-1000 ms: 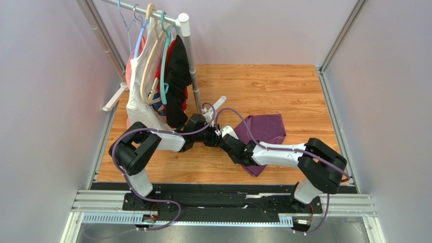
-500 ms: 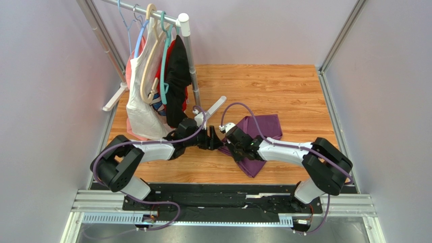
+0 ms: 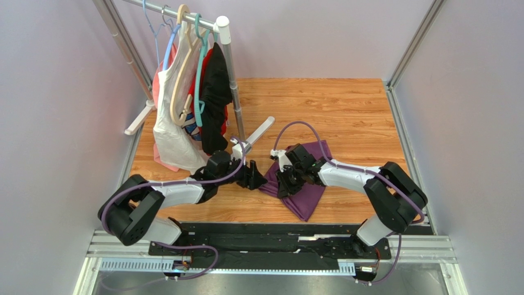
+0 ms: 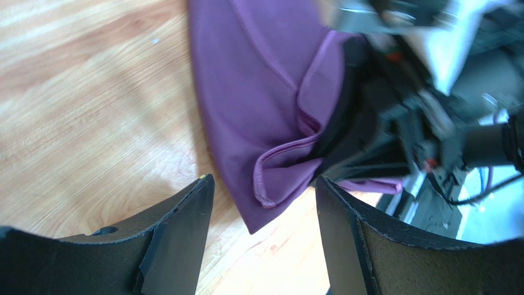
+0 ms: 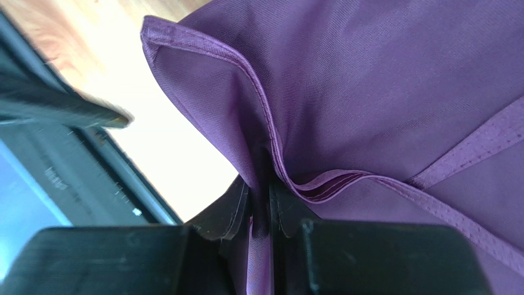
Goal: Fold the napkin, place the utensils inside, and roll it up
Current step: Roll the napkin with the utensil
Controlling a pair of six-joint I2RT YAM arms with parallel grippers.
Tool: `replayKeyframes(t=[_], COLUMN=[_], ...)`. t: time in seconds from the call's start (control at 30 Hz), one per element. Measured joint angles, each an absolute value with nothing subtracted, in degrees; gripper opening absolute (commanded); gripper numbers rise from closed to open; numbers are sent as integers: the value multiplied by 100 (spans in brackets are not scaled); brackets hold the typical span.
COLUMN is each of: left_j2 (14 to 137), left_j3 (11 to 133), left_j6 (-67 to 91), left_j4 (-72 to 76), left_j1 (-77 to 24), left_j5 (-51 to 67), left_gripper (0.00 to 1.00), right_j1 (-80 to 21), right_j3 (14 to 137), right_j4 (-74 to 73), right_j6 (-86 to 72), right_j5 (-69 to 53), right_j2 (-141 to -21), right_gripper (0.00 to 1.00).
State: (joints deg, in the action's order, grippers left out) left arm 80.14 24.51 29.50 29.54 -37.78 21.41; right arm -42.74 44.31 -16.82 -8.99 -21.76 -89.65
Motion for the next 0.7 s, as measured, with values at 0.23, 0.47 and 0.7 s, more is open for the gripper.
replayKeyframes(t=[0.23, 0.47, 0.7], left_j2=[7638, 8195, 9076], left_j3=[2097, 2012, 2008], left_j6=[2606, 2460, 2469], left_j4=[3487, 4403, 5441], left_j1=[-3780, -3826, -3850], left_j5=[2460, 2818, 2928], left_gripper=[72, 72, 72], right_j1=[-3813, -3489, -3304], right_j3=[4626, 4888, 5105], right_j4=[-1688, -1815, -1986], right_j6=[-711, -550, -421], right_j5=[-3323, -4160, -4683], right_j2=[-9430, -9907, -10263], right_gripper=[5, 4, 4])
